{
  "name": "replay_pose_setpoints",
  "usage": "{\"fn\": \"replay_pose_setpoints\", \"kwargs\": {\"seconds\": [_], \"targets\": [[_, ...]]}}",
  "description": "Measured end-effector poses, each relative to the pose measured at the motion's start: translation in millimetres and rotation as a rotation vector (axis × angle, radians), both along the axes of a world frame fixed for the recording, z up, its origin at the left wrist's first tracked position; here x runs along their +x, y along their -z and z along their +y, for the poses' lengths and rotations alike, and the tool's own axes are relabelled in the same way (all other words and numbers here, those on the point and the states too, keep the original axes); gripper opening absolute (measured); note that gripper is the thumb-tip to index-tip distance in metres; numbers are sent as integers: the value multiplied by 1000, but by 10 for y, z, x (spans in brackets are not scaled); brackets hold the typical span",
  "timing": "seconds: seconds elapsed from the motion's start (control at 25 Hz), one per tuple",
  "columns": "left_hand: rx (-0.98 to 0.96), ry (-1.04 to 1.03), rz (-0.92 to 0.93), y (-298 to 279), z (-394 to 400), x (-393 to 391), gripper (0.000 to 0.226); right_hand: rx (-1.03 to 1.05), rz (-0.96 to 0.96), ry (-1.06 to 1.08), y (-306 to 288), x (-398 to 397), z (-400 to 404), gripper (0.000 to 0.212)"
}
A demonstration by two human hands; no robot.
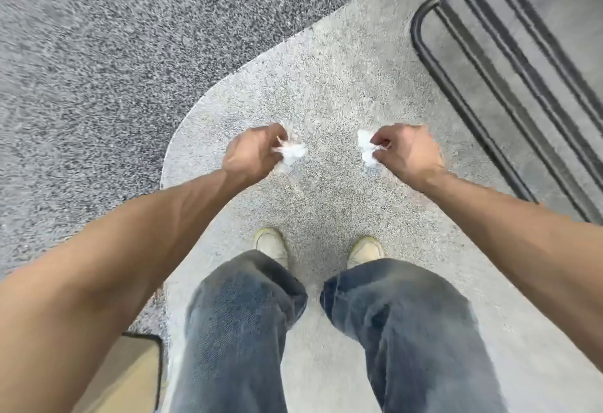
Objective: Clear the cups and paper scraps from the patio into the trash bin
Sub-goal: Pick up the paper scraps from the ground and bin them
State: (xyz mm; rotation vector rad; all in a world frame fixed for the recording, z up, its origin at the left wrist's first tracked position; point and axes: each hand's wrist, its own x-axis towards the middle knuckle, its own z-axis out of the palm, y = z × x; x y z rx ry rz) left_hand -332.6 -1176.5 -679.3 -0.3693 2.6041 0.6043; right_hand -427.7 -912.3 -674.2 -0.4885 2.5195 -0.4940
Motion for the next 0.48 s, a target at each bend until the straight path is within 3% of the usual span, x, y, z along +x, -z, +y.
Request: {"fn": "replay_pose_setpoints", "kwargs": {"seconds": [0.36,0.48], "targets": [[121,-285,260,-3491,-381,318,24,-32,194,-105,-3712,-112,-812,22],[144,-402,324,-4365,-431,517,21,-64,290,-115,-4629,-41,-951,23]]}}
